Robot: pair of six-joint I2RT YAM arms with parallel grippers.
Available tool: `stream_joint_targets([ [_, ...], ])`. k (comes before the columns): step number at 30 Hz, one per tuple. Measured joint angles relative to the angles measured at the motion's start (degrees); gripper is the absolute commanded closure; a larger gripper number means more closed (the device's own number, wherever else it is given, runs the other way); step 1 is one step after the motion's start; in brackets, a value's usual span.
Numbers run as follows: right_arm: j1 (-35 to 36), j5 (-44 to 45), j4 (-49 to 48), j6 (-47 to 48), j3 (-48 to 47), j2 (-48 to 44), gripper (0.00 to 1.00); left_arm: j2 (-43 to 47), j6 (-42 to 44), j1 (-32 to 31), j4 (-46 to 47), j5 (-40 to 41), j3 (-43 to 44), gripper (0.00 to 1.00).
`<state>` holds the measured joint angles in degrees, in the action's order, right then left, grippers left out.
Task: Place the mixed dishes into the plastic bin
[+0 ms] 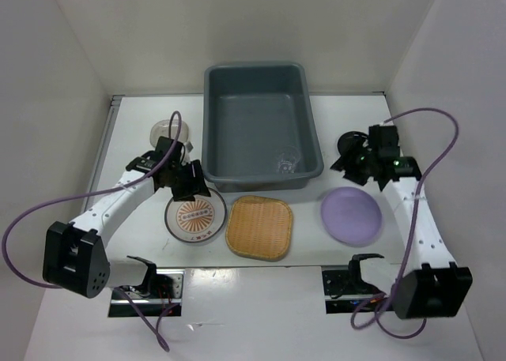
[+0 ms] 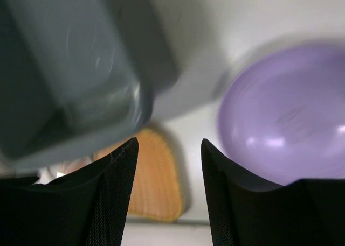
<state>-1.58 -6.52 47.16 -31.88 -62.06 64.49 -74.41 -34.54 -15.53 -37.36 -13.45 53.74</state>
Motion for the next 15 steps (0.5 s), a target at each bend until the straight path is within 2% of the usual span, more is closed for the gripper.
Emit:
stream_joint_targets([
  [5, 16.1, -4.4, 1.4, -7.9, 10.4, -7.0, 0.44, 0.0, -0.2, -4.7, 2.0, 0.0, 0.0, 0.33],
  [8, 23.4, -6.2, 1.0, -13.1, 15.6, -9.8, 0.44, 0.0, -0.7, -5.9, 3.9, 1.0, -0.3, 0.32],
  [11, 27.9, -8.4, -0.7, -16.6, 21.0, -12.1, 0.44, 0.1, -1.8, -6.0, 4.9, 4.3, -0.3, 0.31],
  [15, 29.8, -10.3, -3.9, -19.4, 27.5, -13.3, 0.44, 0.3, -3.4, -6.0, 5.1, 6.8, -0.1, 0.31],
])
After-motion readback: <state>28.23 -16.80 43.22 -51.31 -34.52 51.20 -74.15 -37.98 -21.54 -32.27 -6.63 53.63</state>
